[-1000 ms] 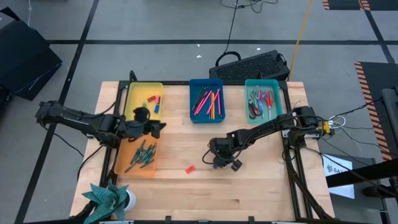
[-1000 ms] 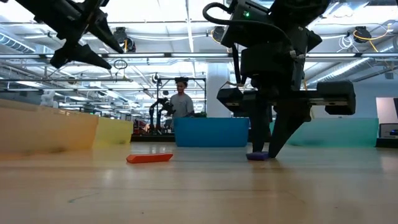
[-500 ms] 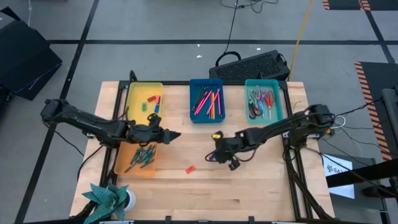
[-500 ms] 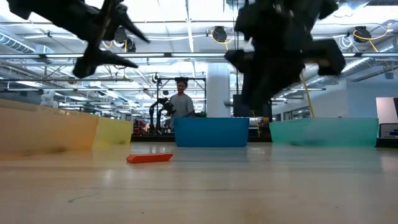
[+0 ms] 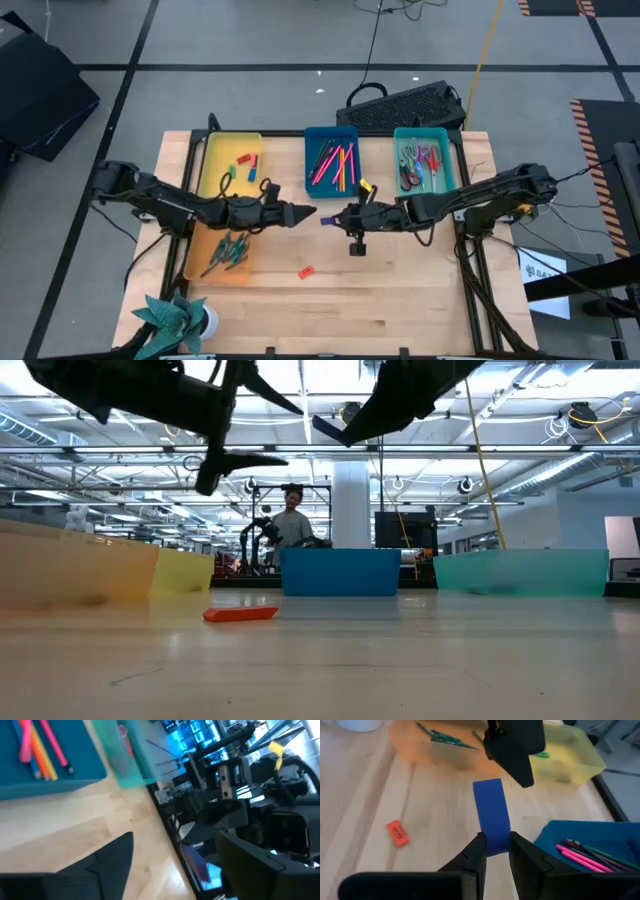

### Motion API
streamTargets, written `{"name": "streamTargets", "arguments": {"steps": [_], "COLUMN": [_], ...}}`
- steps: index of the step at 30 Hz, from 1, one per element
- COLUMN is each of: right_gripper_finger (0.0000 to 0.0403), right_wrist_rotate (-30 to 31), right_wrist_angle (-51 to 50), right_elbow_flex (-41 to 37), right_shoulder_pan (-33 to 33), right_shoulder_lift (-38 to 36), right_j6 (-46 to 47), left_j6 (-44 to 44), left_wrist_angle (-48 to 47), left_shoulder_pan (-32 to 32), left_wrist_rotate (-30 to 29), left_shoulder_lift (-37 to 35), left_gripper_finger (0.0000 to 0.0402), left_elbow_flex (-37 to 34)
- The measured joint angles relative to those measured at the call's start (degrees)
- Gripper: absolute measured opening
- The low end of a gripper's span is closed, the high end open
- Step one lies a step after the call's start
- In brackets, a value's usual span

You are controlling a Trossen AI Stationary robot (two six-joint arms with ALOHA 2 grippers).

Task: Sort crayons/erasers/pens/pencils in bins
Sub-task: Put the purple eraser into the yellow bin

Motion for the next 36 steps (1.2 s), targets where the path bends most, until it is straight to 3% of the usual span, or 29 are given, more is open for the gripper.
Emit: {"name": "streamTargets", "arguments": {"steps": [6, 12, 17, 20, 27, 32, 36], "right_gripper_finger": [0.0064, 0.0064, 0.0064, 0.0064, 0.0064, 0.0082, 0.0124], "right_wrist_rotate": [3.97, 3.96, 3.95, 3.95, 3.86, 4.97, 5.28], "right_wrist_angle": [0.35, 0.33, -0.30, -0.52, -0.64, -0.55, -0.46], "right_elbow_flex": [0.00, 0.00, 0.02, 0.02, 0.02, 0.02, 0.08], "right_shoulder_pan": [-0.20, -0.23, -0.26, -0.23, -0.24, -0.22, 0.07], "right_shoulder_lift": [-0.04, -0.04, -0.07, -0.07, -0.07, -0.09, -0.09], "right_j6": [-0.46, -1.28, -1.37, -0.84, -0.95, -0.38, -0.91], "left_j6": [-2.55, -4.22, -5.10, -5.07, -3.50, -2.31, 0.25], "left_wrist_angle": [0.46, 0.72, 0.92, 1.10, 2.16, 2.17, 1.67], "left_shoulder_pan": [0.92, 1.22, 1.22, 1.33, 1.29, 1.29, 2.13], "left_wrist_rotate": [1.26, 5.59, 5.63, 5.61, 5.81, 5.66, 5.61], "left_shoulder_lift": [5.17, 9.63, 10.78, 10.69, 10.69, 10.67, 10.65], "left_gripper_finger": [0.0235, 0.0231, 0.0216, 0.0175, 0.0020, 0.0020, 0.0018], "left_elbow_flex": [4.40, 7.78, 8.48, 8.48, 8.48, 8.48, 8.48]}}
